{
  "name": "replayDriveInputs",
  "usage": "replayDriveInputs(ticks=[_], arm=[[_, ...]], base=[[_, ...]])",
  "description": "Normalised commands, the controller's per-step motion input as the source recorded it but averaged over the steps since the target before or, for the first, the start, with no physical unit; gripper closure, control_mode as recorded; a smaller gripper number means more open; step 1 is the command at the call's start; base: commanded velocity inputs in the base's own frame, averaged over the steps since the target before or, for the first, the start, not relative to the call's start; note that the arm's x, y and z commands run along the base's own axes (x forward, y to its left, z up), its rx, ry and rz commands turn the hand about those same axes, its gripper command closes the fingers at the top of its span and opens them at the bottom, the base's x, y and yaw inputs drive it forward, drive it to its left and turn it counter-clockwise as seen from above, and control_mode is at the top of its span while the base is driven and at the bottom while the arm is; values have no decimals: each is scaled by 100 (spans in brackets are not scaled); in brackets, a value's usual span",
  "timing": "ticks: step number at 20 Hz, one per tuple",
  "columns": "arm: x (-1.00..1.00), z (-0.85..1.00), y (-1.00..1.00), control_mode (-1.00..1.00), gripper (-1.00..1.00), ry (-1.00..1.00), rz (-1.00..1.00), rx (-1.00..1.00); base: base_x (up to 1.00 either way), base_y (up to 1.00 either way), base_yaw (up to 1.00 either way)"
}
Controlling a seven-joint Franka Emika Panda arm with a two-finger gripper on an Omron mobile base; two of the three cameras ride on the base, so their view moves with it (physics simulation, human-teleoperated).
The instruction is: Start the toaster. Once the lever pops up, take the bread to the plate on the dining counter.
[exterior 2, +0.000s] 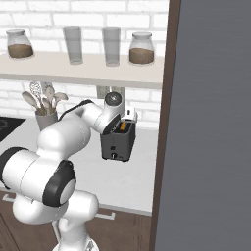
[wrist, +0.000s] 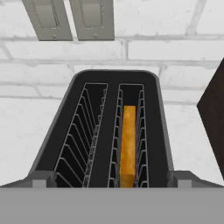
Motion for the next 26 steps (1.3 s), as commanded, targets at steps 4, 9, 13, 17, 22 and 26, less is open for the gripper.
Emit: replayDriveInputs(ticks=[4,9,13,17,22,26], arm=[[0,0,0,-100,-100,0,0,0],[0,0,0,-100,-100,0,0,0],[0,0,0,-100,-100,0,0,0],[0,0,0,-100,-100,0,0,0],[0,0,0,-100,-100,0,0,0],[0,0,0,-100,-100,0,0,0]], base=[[0,0,0],[0,0,0],[0,0,0],[0,0,0],[0,0,0],[0,0,0]])
